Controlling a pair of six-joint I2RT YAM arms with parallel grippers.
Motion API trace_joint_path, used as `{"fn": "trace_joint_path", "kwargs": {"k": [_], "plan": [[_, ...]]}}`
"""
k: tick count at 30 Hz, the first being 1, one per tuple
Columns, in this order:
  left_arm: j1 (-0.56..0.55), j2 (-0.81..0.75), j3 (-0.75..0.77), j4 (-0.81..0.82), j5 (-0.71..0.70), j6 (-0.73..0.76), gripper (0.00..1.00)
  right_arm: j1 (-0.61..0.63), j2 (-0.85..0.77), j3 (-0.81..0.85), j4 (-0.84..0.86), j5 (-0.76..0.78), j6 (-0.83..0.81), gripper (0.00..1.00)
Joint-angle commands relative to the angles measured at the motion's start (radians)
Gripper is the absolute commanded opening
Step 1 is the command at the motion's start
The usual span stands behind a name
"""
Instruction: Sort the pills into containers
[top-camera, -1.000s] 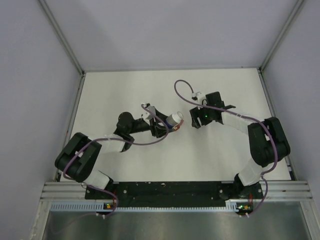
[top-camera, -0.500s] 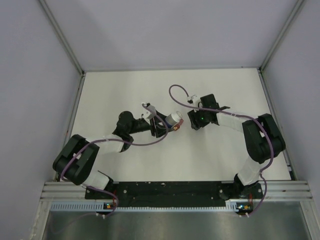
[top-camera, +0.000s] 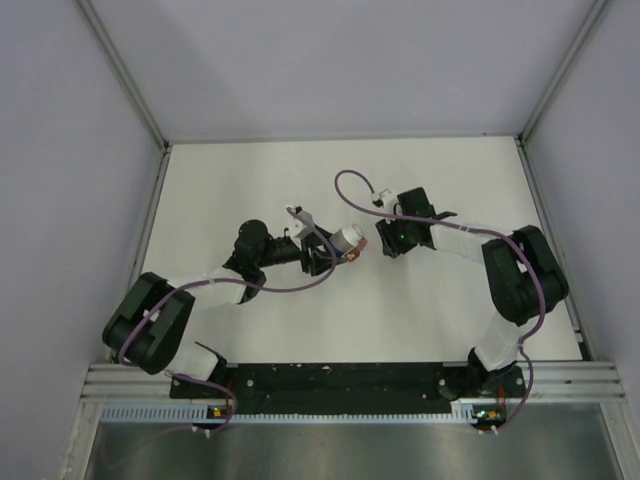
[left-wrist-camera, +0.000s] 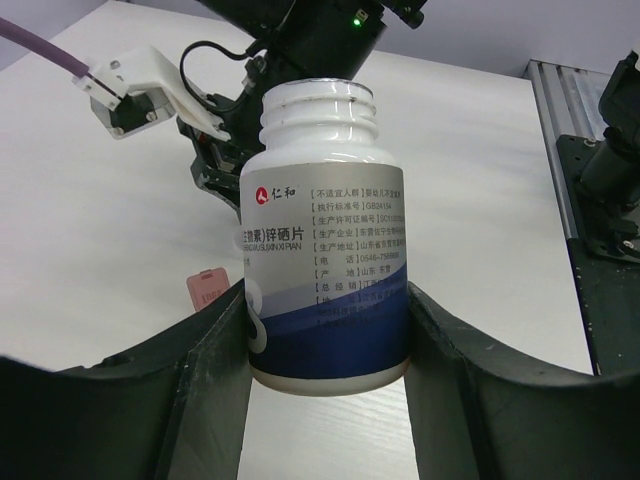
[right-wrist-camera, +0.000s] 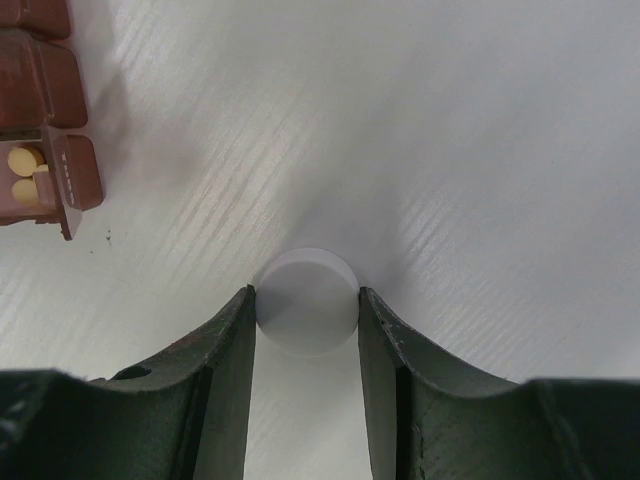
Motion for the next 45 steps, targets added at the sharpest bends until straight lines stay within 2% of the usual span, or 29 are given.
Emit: {"fn": "trace_joint_path", "kwargs": {"k": [1, 4, 11, 16, 23, 29, 34, 45], "plan": [[0.023, -0.061, 0.05, -0.025, 0.02, 0.037, 0.0, 0.015, -0.054, 0.044, -0.064, -0.016, -0.009, 0.16], [0.044, -0.081, 0.076, -0.077, 0.074, 0.045, 0.0, -0.001, -0.116, 0.084, -0.107, -0.082, -0.027, 0.09], [0.056, -0.127, 0.119, -0.231, 0.161, 0.126, 0.0, -0.063, -0.275, 0.186, -0.209, -0.334, -0.058, 0.03], [0.056, -0.144, 0.127, -0.278, 0.186, 0.155, 0.0, -0.08, -0.351, 0.245, -0.249, -0.525, -0.051, 0.01], [0.056, -0.155, 0.141, -0.329, 0.191, 0.177, 0.0, -0.081, -0.378, 0.325, -0.321, -0.788, -0.054, 0.0], [0.055, -0.155, 0.15, -0.352, 0.195, 0.192, 0.0, -0.078, -0.378, 0.313, -0.323, -0.901, -0.043, 0.0], [0.052, -0.154, 0.165, -0.369, 0.197, 0.191, 0.0, -0.054, -0.366, 0.299, -0.309, -0.928, -0.037, 0.0], [0.029, -0.135, 0.168, -0.32, 0.198, 0.129, 0.0, -0.026, -0.346, 0.218, -0.144, -0.99, 0.068, 0.0]]}}
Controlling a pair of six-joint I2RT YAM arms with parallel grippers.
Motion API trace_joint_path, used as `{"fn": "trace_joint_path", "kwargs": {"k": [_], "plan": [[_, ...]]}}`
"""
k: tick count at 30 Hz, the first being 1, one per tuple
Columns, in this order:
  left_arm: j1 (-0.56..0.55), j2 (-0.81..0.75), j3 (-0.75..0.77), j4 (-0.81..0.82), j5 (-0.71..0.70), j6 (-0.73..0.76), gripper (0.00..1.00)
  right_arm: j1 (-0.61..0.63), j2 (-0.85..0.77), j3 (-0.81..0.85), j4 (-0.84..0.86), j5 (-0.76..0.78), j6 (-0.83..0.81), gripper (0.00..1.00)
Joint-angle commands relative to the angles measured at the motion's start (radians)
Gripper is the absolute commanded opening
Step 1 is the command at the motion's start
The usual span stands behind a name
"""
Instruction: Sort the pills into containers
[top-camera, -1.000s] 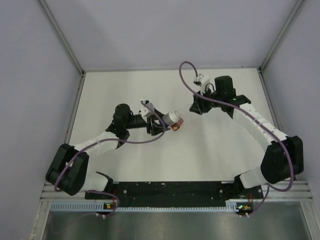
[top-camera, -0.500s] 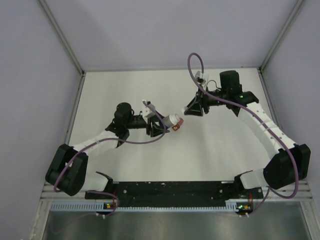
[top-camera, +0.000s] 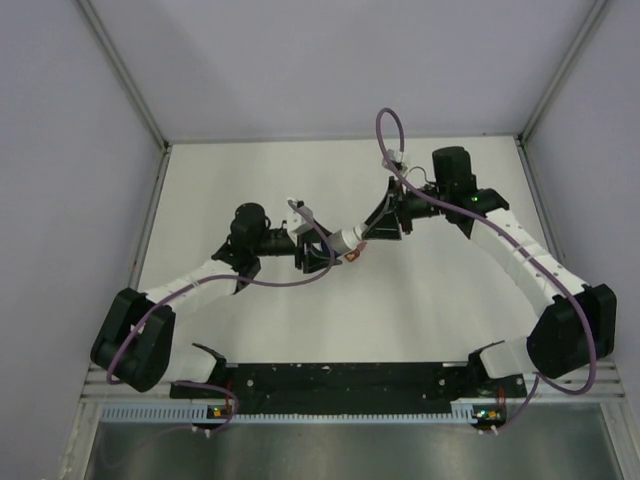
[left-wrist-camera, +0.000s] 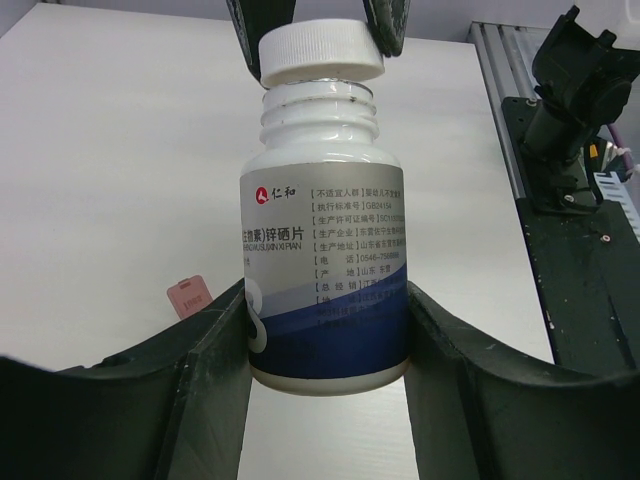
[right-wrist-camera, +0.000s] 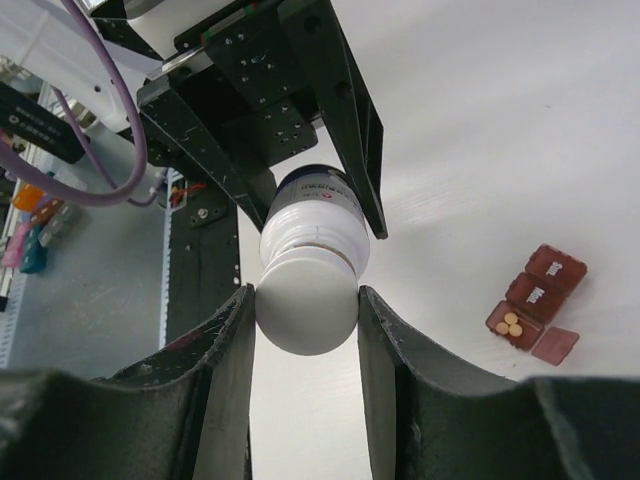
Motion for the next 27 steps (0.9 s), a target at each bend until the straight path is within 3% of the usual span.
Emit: {"fn": "trace_joint_path", "kwargs": {"k": [1, 18, 27], "plan": [[-0.011, -0.017, 0.031, 0.082, 0.025, -0.044, 0.0, 0.025, 0.005, -0.021, 0.109, -0.054, 0.041, 0.0], [-0.029, 0.0, 0.013, 0.192, 0.001, -0.15, 0.0, 0.032, -0.002, -0.104, 0.311, -0.081, 0.187, 0.0], [-0.032, 0.039, -0.015, 0.347, -0.059, -0.247, 0.0, 0.031, 0.005, -0.141, 0.434, -0.126, 0.292, 0.0]]}}
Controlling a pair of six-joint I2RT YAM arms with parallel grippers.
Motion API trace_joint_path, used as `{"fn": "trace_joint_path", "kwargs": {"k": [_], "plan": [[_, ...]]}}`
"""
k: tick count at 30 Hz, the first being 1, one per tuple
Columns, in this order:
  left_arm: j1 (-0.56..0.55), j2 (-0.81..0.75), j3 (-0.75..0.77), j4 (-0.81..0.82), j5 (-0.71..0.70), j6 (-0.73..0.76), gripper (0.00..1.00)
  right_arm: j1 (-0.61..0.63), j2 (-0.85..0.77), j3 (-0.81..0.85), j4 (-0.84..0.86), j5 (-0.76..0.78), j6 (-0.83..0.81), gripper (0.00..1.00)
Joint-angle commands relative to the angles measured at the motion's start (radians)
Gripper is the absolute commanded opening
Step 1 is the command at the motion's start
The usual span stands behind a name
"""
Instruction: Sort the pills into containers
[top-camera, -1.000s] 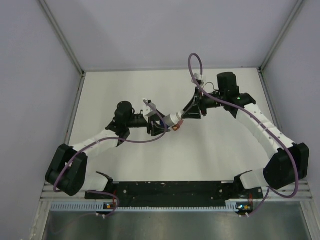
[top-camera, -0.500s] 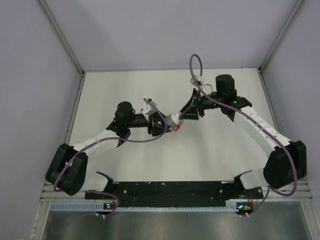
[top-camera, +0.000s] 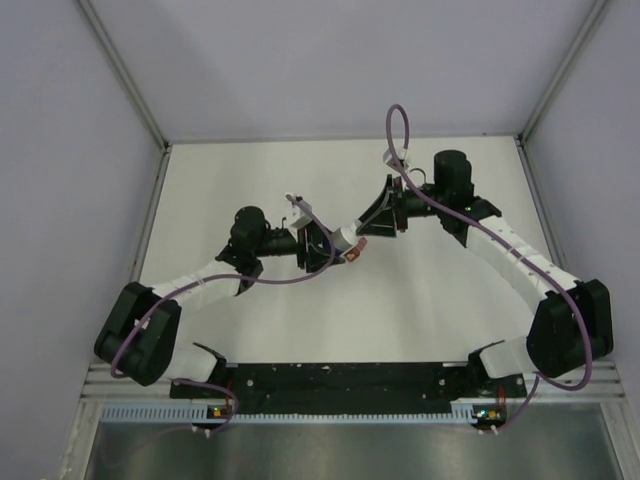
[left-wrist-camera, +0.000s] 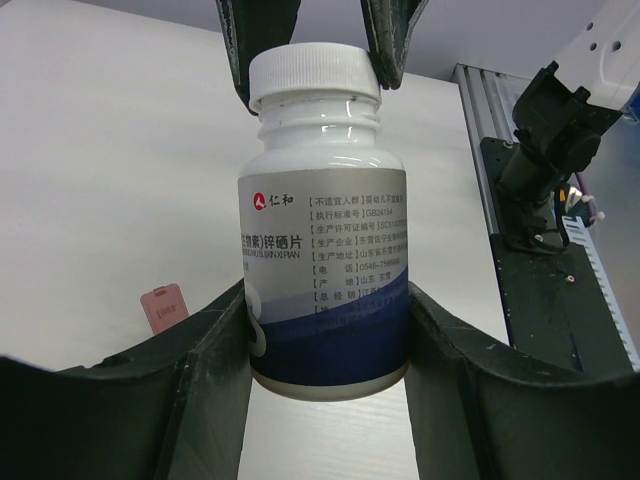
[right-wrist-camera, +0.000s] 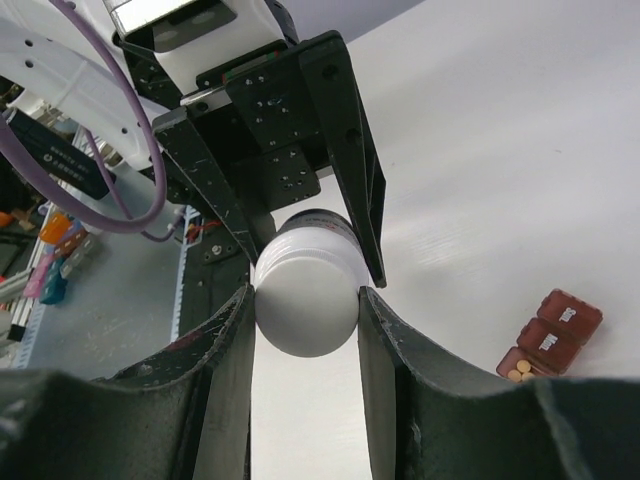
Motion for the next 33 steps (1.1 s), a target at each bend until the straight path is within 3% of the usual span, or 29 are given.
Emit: {"fn": "trace_joint_path", "kwargs": {"k": [1, 11, 18, 33], "plan": [[-0.017, 0.016, 0.01, 0.208, -0.04, -0.056, 0.0, 0.023, 0.0, -0.009, 0.061, -0.064, 0.048, 0.0], [-0.016, 0.002, -0.007, 0.225, -0.051, -0.041, 0.0, 0.019, -0.003, 0.001, 0.049, -0.072, 0.053, 0.0], [-0.019, -0.019, 0.024, 0.031, -0.069, 0.106, 0.0, 0.016, 0.037, 0.08, -0.146, -0.037, -0.055, 0.0], [-0.046, -0.007, 0.082, -0.112, -0.215, 0.215, 0.0, 0.016, 0.06, 0.051, -0.139, 0.057, -0.014, 0.0]]}}
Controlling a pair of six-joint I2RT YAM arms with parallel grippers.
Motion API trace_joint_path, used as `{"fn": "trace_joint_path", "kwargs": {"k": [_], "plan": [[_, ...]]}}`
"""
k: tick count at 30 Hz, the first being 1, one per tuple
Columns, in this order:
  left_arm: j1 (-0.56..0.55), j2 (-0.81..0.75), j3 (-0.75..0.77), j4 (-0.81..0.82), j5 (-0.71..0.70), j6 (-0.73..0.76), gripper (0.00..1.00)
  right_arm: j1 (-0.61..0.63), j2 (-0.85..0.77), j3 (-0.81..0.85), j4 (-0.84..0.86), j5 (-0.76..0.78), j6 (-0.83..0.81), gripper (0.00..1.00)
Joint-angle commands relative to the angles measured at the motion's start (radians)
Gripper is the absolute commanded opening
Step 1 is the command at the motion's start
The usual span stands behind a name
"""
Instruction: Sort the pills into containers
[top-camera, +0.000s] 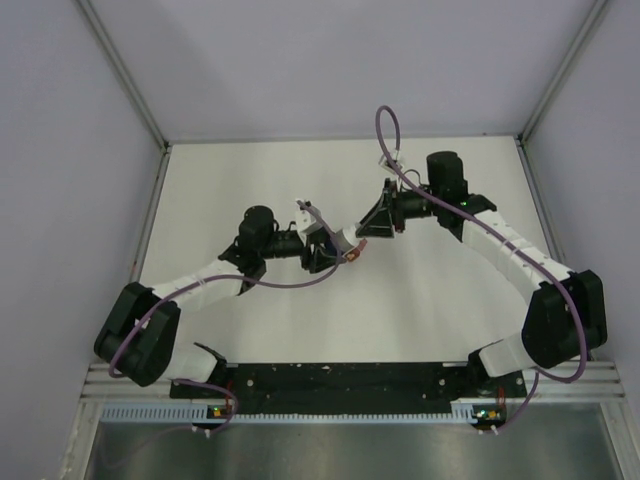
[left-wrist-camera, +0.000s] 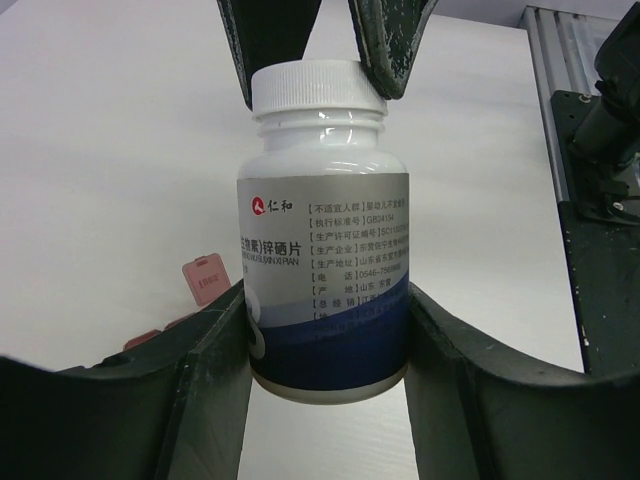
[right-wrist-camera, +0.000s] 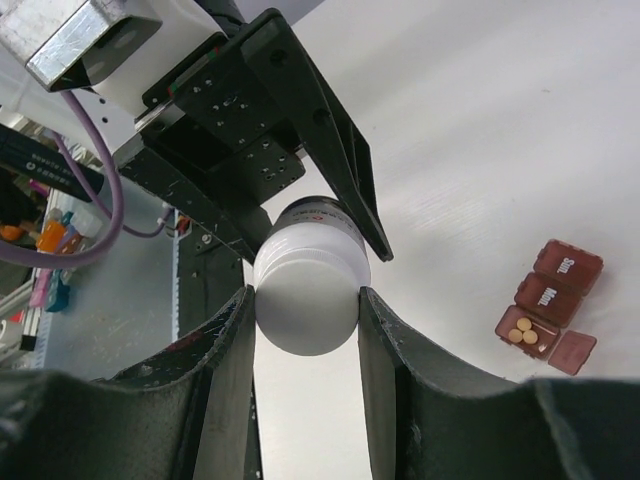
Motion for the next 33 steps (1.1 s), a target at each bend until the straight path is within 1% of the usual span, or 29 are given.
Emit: {"fn": "trace_joint_path", "kwargs": {"k": [1, 4, 8, 10, 14, 18, 19, 24, 25, 26, 30, 33], "plan": [[-0.024, -0.018, 0.065, 0.026, -0.12, 0.037, 0.0, 0.016, 0.012, 0.013, 0.006, 0.001, 0.036, 0.0], [-0.032, -0.015, 0.071, 0.012, -0.166, 0.053, 0.0, 0.018, 0.027, 0.013, 0.014, 0.009, 0.067, 0.0], [-0.04, -0.015, 0.072, 0.001, -0.218, 0.076, 0.0, 0.016, 0.05, 0.002, 0.073, -0.025, 0.159, 0.0], [-0.046, -0.016, 0.077, -0.02, -0.243, 0.096, 0.0, 0.016, 0.068, 0.01, 0.072, -0.037, 0.182, 0.0], [-0.06, -0.019, 0.083, -0.06, -0.307, 0.14, 0.0, 0.016, 0.094, 0.014, 0.046, -0.014, 0.2, 0.0], [-0.067, -0.024, 0.088, -0.083, -0.382, 0.163, 0.0, 0.016, 0.102, 0.003, 0.026, 0.014, 0.206, 0.1], [-0.067, -0.021, 0.088, -0.086, -0.395, 0.166, 0.0, 0.016, 0.104, 0.002, 0.024, 0.02, 0.208, 0.14], [-0.067, -0.021, 0.091, -0.091, -0.384, 0.165, 0.0, 0.018, 0.098, 0.005, 0.008, 0.029, 0.187, 0.28], [-0.069, -0.019, 0.089, -0.092, -0.379, 0.163, 0.0, 0.016, 0.095, 0.013, 0.0, 0.03, 0.177, 0.33], [-0.067, -0.019, 0.089, -0.092, -0.373, 0.165, 0.0, 0.018, 0.09, 0.014, -0.005, 0.029, 0.17, 0.36], [-0.067, -0.022, 0.079, -0.092, -0.367, 0.166, 0.0, 0.011, 0.076, 0.034, -0.035, 0.018, 0.13, 0.57], [-0.069, -0.027, 0.072, -0.095, -0.366, 0.169, 0.0, -0.005, 0.062, 0.039, -0.038, -0.002, 0.128, 0.64]]}}
